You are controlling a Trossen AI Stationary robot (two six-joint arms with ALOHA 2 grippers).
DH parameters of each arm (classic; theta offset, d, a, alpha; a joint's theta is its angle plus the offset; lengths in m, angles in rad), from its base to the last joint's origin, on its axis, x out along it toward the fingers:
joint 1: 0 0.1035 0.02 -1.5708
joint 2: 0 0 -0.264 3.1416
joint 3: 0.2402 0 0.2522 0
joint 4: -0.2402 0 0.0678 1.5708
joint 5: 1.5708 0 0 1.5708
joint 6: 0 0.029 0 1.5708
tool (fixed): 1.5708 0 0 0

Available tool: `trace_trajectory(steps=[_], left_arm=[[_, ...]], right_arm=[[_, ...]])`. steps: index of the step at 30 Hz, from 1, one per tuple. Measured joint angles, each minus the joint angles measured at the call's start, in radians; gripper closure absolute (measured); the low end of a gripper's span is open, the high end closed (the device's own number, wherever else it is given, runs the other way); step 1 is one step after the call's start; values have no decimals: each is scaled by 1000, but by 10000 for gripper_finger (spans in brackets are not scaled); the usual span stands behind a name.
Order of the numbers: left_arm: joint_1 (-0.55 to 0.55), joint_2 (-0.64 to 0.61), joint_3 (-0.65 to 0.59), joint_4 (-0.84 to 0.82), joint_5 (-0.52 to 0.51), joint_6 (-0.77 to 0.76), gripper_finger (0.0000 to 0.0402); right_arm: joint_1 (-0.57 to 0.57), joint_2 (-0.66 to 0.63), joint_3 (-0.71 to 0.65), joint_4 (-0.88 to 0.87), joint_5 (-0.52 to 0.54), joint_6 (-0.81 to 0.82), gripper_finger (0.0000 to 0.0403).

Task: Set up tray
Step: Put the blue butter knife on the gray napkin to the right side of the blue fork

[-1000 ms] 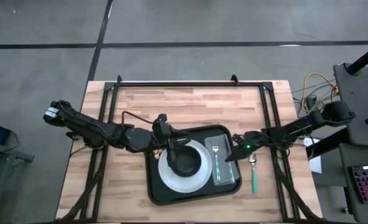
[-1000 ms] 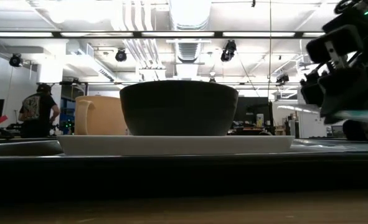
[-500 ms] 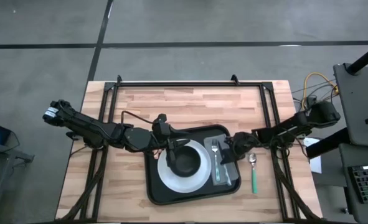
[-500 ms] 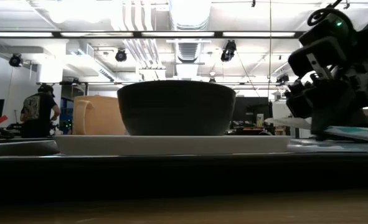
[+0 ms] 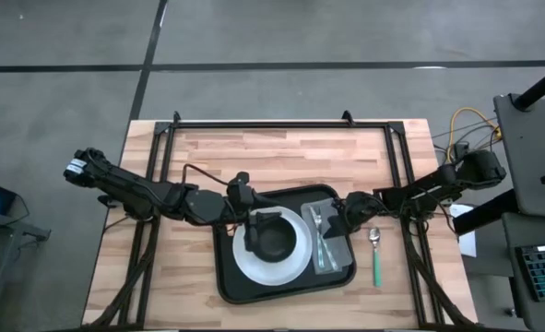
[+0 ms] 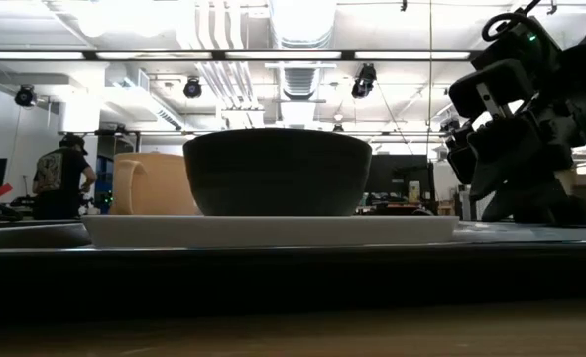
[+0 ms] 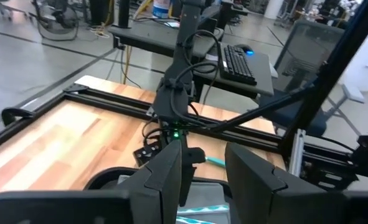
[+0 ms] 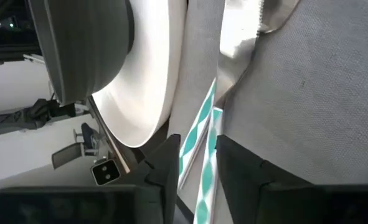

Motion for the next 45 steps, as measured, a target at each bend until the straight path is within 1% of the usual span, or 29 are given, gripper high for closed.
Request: trace_trajectory(steps=[7,11,14,16,17,21,23,24,26,28,29,31,35,37,41,45], left_arm=[[0,0,0,0,15,-4,296],[0,0,0,0,15,-4,296],[0,0,0,-2,15,-4,296],[0,0,0,-5,15,-4,296],[0,0,0,-8,15,-4,296],[0,0,0,-22,14,-12,296],[0,0,0,-22,14,-12,296],[0,0,0,-22,14,-12,296],[0,0,0,-24,14,-12,296],[0,0,0,-24,14,-12,296],[0,-1,0,-25,14,-12,296],[0,-7,0,-40,14,-12,296],[0,-29,2,-76,5,-18,296],[0,-46,2,-77,1,-19,296],[0,-87,1,-86,0,-9,296],[0,-122,1,-134,0,-3,296]], right_arm=[[0,-3,-1,7,-7,28,285],[2,-7,17,27,-18,54,284],[20,-32,57,12,-18,86,289],[50,-62,102,-97,16,100,295],[70,-80,135,-198,44,98,298],[133,-151,332,-718,178,42,312],[173,-168,444,-939,300,35,316],[199,-168,498,-1012,378,43,316],[242,-154,582,-1096,537,78,313],[258,-117,636,-1117,619,102,304],[259,-89,655,-1116,631,112,298],[258,-19,683,-1122,633,128,283],[260,129,728,-1130,570,152,250],[264,172,767,-1141,576,160,239],[265,238,830,-1210,587,179,239],[265,301,854,-1235,549,181,255]])
